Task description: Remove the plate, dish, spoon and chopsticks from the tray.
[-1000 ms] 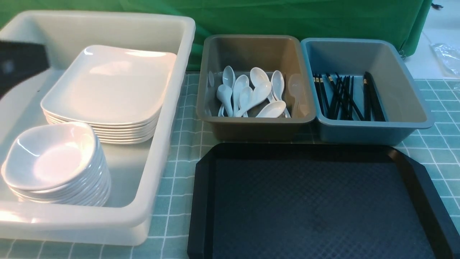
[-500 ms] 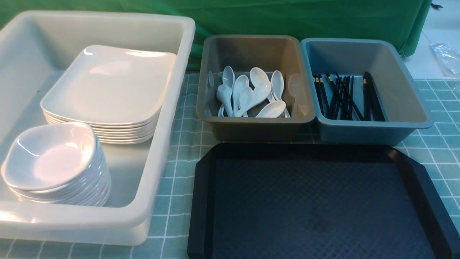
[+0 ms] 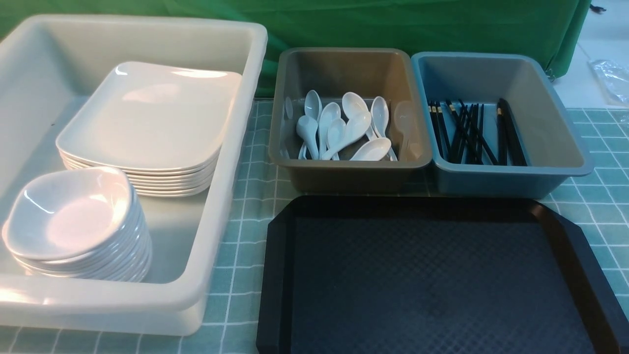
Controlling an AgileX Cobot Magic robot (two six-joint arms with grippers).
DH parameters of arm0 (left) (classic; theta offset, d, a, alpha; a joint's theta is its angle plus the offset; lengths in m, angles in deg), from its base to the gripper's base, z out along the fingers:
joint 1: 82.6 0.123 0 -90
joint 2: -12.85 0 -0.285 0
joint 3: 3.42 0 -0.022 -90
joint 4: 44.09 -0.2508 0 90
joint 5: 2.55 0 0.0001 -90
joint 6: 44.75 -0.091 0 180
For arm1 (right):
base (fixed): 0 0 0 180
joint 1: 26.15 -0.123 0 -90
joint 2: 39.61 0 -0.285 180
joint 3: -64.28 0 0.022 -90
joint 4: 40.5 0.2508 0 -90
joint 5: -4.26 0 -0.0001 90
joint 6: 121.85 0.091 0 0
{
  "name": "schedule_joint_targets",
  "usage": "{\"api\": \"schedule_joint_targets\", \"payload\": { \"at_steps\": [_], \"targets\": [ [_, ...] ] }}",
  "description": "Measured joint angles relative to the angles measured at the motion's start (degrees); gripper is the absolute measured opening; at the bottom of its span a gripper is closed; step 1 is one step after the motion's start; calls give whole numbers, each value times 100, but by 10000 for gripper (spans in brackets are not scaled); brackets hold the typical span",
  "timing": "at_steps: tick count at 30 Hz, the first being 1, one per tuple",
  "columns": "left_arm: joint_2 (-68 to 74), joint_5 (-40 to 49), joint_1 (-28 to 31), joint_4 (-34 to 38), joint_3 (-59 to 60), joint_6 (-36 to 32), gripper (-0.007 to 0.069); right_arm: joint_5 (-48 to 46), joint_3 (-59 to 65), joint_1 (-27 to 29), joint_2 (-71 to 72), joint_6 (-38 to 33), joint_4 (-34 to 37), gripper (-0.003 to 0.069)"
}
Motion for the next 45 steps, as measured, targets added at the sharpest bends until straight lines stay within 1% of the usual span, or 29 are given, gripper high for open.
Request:
{"api": "schedule_joint_targets", "payload": {
  "at_steps": [1,2,4,8,14,17,19,41,45],
  "targets": [
    [0,-25,1,-7,69,0,11,0,0,0,0,0,0,239],
    [-214,-169,0,-37,581,23,11,0,0,0,0,0,0,239],
    [-384,-263,0,-79,1140,39,11,5,0,0,0,0,0,239],
    [-427,-294,0,-280,1597,39,13,4,0,0,0,0,0,239],
    [-427,-221,-81,-336,1610,39,13,4,0,0,0,0,0,239],
    [-427,-216,-350,-355,1610,-10,13,4,0,0,0,0,0,239],
    [-427,-216,-428,-361,1610,-26,13,4,0,0,0,0,0,239],
    [-427,-216,-427,-370,1610,-145,18,4,0,0,0,0,0,239],
    [-427,-216,-427,-376,1610,-150,18,4,0,0,0,-133,0,239]
  ]
}}
